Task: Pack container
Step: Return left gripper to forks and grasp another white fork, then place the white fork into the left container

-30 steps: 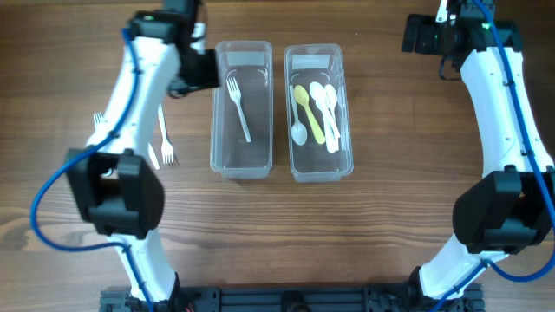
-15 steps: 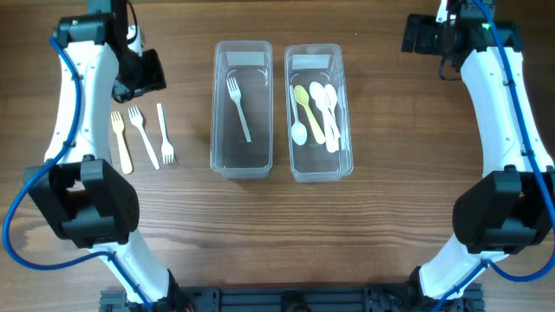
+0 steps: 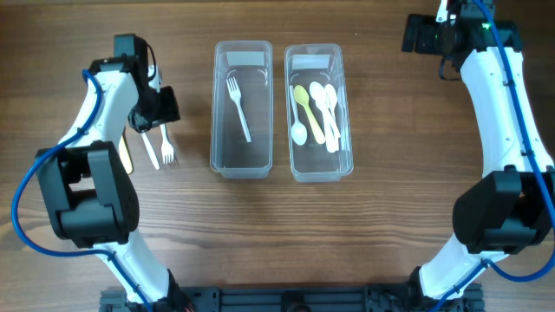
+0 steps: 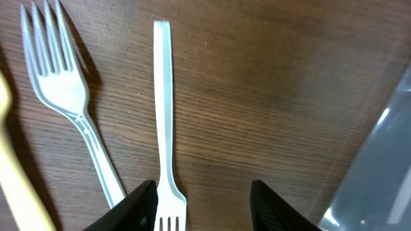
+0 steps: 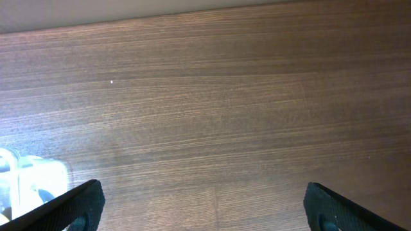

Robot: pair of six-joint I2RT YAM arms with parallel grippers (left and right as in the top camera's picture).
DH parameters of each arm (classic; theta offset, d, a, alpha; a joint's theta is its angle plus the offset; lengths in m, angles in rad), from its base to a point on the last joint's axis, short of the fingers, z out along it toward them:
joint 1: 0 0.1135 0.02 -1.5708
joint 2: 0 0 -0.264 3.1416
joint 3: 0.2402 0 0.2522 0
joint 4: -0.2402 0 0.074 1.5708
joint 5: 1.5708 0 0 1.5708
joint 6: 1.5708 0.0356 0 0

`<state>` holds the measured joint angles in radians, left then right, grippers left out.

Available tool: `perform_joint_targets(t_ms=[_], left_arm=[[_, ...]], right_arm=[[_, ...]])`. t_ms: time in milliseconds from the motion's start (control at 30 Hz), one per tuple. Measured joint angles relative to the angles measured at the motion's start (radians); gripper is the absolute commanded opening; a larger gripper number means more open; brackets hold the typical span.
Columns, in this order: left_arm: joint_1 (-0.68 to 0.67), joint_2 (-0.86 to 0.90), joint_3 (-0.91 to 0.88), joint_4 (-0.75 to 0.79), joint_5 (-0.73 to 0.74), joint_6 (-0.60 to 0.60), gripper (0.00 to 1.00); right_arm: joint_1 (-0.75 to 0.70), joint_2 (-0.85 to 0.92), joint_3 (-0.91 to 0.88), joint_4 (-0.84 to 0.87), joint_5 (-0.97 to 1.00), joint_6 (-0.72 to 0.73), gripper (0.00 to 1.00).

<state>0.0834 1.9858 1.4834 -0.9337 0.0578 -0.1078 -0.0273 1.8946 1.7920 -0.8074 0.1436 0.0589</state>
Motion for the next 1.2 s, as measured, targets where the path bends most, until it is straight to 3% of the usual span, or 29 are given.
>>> perform_joint_targets(t_ms=[300, 667, 700, 733, 800, 1067, 1200], left_arm=[[0.000, 0.000, -0.132, 0.108, -0.026, -0.017, 0.52], [0.000, 0.000, -0.207, 0.228, -0.043, -0.075, 0.47], [0.000, 0.000, -0.208, 0.233, -0.045, -0.078, 0.38], [0.000, 0.000, -0.208, 0.236, -0.046, -0.078, 0.19], [0.000, 0.000, -0.208, 0.240, -0.048, -0.084, 0.06], [0.000, -0.001, -0.183, 0.194, -0.049, -0.097, 0.04], [0.000, -0.015, -0.013, 0.119, -0.026, -0.100, 0.04]], right_arm=[[0.000, 0.000, 0.000, 0.000, 0.000, 0.000, 1.00], [0.000, 0.000, 0.000, 0.000, 0.000, 0.000, 1.00], [0.000, 0.000, 0.000, 0.000, 0.000, 0.000, 1.00], [0.000, 0.000, 0.000, 0.000, 0.000, 0.000, 1.00], [0.000, 0.000, 0.000, 0.000, 0.000, 0.000, 1.00], [0.000, 0.000, 0.000, 0.000, 0.000, 0.000, 1.00], [0.000, 0.000, 0.000, 0.000, 0.000, 0.000, 1.00]])
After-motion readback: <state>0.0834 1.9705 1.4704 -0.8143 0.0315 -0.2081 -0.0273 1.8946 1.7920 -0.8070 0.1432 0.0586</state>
